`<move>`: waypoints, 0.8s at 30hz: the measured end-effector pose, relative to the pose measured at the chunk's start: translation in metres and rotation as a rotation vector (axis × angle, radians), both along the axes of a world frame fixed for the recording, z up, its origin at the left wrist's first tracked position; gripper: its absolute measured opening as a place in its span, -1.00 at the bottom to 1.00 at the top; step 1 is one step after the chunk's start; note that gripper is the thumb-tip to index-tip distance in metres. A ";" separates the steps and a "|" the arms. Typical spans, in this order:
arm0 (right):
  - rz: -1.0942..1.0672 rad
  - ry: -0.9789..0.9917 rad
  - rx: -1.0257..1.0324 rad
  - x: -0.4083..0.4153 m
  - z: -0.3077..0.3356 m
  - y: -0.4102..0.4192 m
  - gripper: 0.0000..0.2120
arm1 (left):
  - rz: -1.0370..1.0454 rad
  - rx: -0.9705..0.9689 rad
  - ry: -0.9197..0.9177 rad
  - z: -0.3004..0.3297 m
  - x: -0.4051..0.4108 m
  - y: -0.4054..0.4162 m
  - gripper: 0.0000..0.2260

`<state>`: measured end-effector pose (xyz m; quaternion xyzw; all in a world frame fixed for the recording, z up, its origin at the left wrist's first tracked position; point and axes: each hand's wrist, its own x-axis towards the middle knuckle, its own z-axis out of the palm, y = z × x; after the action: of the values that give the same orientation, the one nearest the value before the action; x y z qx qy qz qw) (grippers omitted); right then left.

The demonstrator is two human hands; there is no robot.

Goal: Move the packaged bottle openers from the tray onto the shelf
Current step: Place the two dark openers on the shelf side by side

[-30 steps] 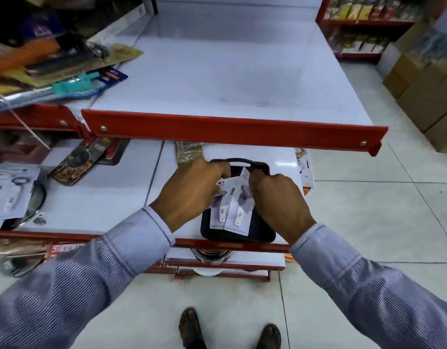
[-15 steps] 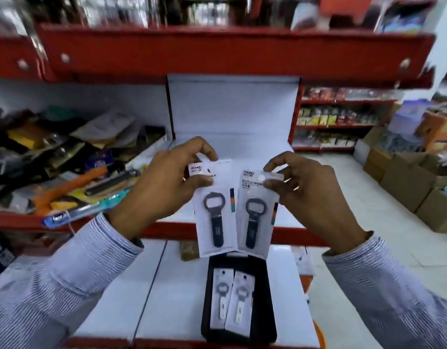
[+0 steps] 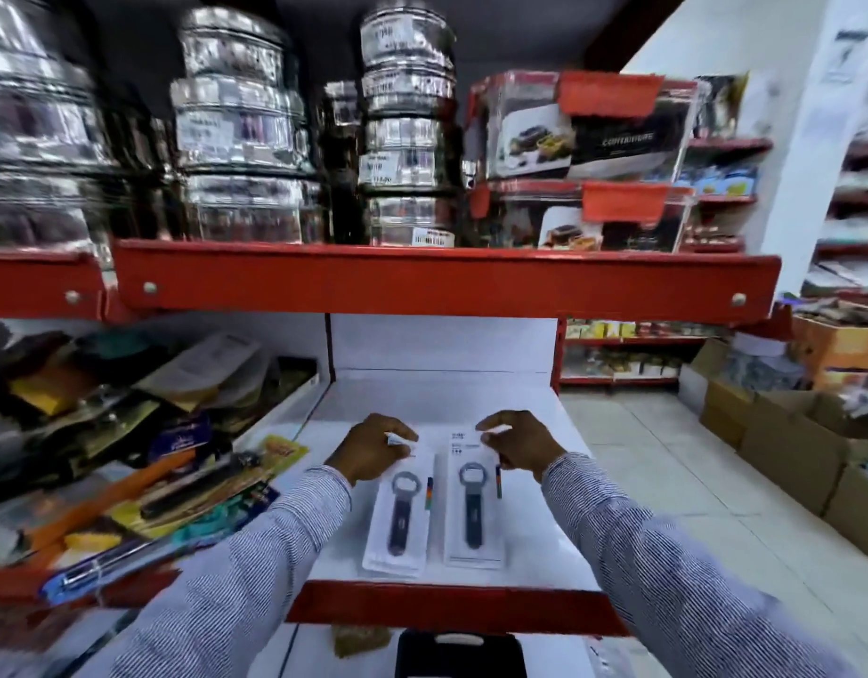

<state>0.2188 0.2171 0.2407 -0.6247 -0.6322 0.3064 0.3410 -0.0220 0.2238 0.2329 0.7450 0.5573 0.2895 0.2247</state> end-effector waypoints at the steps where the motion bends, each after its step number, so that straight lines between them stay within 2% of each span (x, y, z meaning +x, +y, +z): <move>1: 0.011 -0.025 0.000 -0.002 -0.006 0.001 -0.75 | 0.023 -0.025 0.019 -0.005 -0.001 -0.001 -0.80; 5: 0.062 -0.159 -0.006 -0.009 -0.020 0.000 -0.94 | 0.069 -0.082 0.047 -0.019 -0.007 -0.005 -0.77; 9: 0.102 -0.437 0.051 -0.015 -0.023 -0.009 -0.78 | 0.093 -0.110 0.130 -0.020 -0.010 -0.017 -0.69; 13: 0.074 -0.456 0.121 -0.021 -0.015 -0.037 -0.55 | 0.130 -0.020 0.346 -0.010 -0.002 -0.040 -0.55; 15: 0.074 -0.614 0.227 -0.026 -0.016 -0.057 -0.41 | 0.169 0.074 0.458 -0.008 0.005 -0.061 -0.47; 18: 0.037 -0.754 0.446 -0.032 -0.025 -0.096 -0.32 | 0.217 0.320 0.497 -0.019 0.017 -0.104 -0.43; 21: 0.057 -0.685 0.612 -0.037 -0.041 -0.132 -0.34 | 0.242 0.508 0.430 -0.038 0.027 -0.144 -0.45; 24: 0.157 -0.572 0.758 -0.031 -0.066 -0.159 -0.45 | 0.160 0.686 0.263 -0.064 0.028 -0.173 -0.56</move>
<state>0.1879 0.0586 0.1750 -0.4660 -0.8129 -0.1052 0.3331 0.0058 0.0505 0.1692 0.7618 0.5087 0.3777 -0.1348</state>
